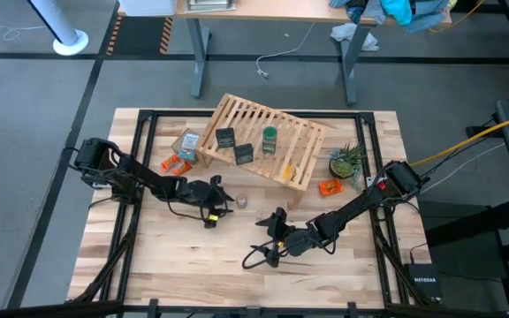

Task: Shelf spices
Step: Put the transparent seasoning bottle on the shelf

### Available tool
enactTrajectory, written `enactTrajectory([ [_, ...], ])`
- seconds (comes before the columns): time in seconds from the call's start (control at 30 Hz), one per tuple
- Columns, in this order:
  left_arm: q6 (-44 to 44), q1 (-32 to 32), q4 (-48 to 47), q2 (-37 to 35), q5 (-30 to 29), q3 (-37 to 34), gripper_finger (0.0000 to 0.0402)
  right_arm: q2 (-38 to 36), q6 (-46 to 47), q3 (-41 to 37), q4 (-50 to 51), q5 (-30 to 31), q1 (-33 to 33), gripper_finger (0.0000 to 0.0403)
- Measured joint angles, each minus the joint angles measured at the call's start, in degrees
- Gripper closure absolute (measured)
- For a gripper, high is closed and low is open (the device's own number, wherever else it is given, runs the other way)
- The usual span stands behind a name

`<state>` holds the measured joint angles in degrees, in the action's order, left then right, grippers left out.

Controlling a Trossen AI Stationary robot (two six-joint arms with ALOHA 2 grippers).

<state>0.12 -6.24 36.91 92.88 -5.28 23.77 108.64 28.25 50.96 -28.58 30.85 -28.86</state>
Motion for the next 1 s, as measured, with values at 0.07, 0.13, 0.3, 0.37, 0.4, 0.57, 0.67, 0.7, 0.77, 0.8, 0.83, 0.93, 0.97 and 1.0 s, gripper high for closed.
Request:
enactTrajectory([
  [0.07,0.02,-0.02,-0.99,0.00,0.04,1.15,0.0220,0.00,0.00,0.00,-0.02,-0.02,0.00,0.0027],
  [0.13,0.07,-0.01,-2.25,0.00,0.02,2.33,0.0209,0.00,0.00,0.00,-0.01,-0.02,0.00,0.0027],
  [0.3,0.84,0.02,-3.78,0.00,-0.02,4.43,0.0186,0.00,0.00,0.00,-0.04,-1.11,0.00,0.0027],
  [0.37,1.01,0.02,-3.80,0.00,-0.44,5.06,0.0180,0.00,0.00,0.00,-0.02,-1.53,0.00,0.0027],
  [0.4,1.04,0.02,-3.81,0.00,-0.87,5.31,0.0177,0.00,0.00,0.00,-0.02,-1.53,0.00,0.0027],
  [0.57,1.42,0.45,-3.76,0.00,-1.55,6.35,0.0169,0.00,0.00,0.00,-0.02,-1.53,0.00,0.0027],
  [0.67,1.29,1.20,-3.61,0.00,-1.55,6.78,0.0167,0.00,0.00,0.00,-0.02,-1.53,0.00,0.0027],
  [0.7,1.21,1.50,-3.67,0.00,-1.57,6.84,0.0167,0.00,0.00,0.00,-0.03,-1.53,0.00,0.0027],
  [0.77,0.60,1.99,-3.71,0.00,-1.60,7.09,0.0167,0.00,0.00,0.00,-0.02,-1.53,0.00,0.0027],
  [0.8,0.30,2.20,-3.53,0.00,-1.60,7.13,0.0167,0.00,0.00,0.00,-0.02,-1.53,0.00,0.0027],
  [0.83,0.04,2.34,-3.40,0.00,-1.60,7.13,0.0166,0.00,0.00,0.00,-0.03,-1.53,0.00,0.0027],
  [0.93,-0.14,2.64,-2.55,0.53,-1.60,7.17,0.0166,0.00,0.00,0.00,-0.03,-1.53,0.00,0.0027],
  [0.97,-0.26,2.62,-2.19,0.98,-1.60,7.19,0.0166,0.00,0.00,0.00,-0.04,-1.53,0.00,0.0027],
  [1.0,-0.87,2.60,-1.02,1.94,-1.60,7.19,0.0166,0.00,0.00,0.00,0.01,-1.53,0.00,0.0027],
])
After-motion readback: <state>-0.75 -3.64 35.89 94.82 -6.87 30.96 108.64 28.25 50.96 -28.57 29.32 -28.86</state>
